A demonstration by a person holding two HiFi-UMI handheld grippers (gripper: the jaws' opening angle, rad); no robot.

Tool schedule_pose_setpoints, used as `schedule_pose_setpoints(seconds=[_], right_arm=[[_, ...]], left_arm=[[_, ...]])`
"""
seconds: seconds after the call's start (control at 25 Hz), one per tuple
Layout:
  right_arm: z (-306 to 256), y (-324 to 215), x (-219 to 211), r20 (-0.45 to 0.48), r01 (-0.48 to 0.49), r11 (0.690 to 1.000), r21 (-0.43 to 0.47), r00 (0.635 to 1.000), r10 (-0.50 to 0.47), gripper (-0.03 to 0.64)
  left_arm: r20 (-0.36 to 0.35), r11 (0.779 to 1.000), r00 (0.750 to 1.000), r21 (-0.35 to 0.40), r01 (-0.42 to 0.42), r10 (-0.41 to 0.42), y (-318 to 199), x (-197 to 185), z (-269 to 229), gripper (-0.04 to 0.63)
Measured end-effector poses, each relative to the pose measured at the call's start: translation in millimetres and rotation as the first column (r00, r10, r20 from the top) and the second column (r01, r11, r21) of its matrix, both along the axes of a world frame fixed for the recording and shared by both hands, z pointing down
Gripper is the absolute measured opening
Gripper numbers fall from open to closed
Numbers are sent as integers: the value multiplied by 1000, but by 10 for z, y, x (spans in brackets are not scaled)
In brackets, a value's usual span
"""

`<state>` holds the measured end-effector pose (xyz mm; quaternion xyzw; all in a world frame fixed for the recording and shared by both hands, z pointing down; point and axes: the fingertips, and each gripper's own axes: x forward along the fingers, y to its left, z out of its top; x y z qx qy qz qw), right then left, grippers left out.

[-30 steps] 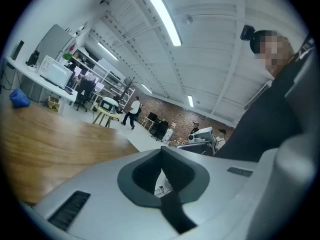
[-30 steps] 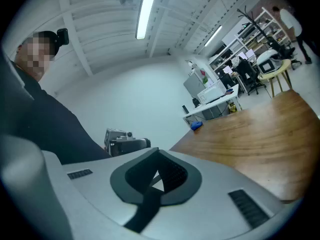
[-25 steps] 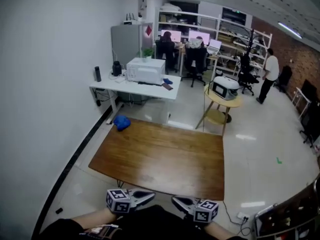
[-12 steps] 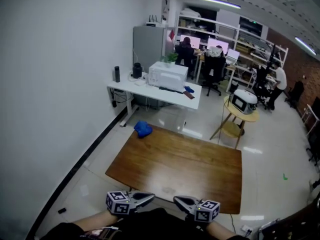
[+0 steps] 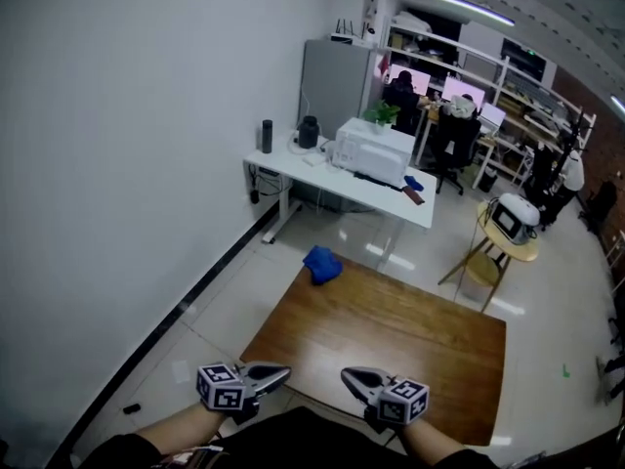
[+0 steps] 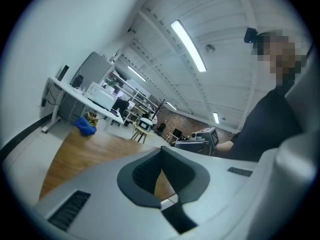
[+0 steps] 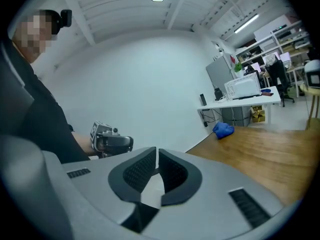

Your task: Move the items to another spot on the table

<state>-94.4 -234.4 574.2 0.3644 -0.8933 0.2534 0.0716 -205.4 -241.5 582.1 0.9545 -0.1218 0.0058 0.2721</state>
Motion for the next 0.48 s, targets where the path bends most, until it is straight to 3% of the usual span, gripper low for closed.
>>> schedule_pose_setpoints(seconds=[0.16, 0.36, 0.48], right_arm=[[117, -722, 256, -31, 5, 999, 41, 1000, -3, 23], [267, -1657, 471, -52, 77, 993, 91, 996, -73, 25], [318, -2285, 447, -84, 99, 993, 65, 992, -94, 85]], left_arm=[[48, 997, 996, 24, 77, -78, -582, 0, 49, -8], [56, 982, 981, 45, 185, -187, -1258, 125, -87, -8], [76, 975, 974, 81, 209, -215, -1632, 158, -210, -8]])
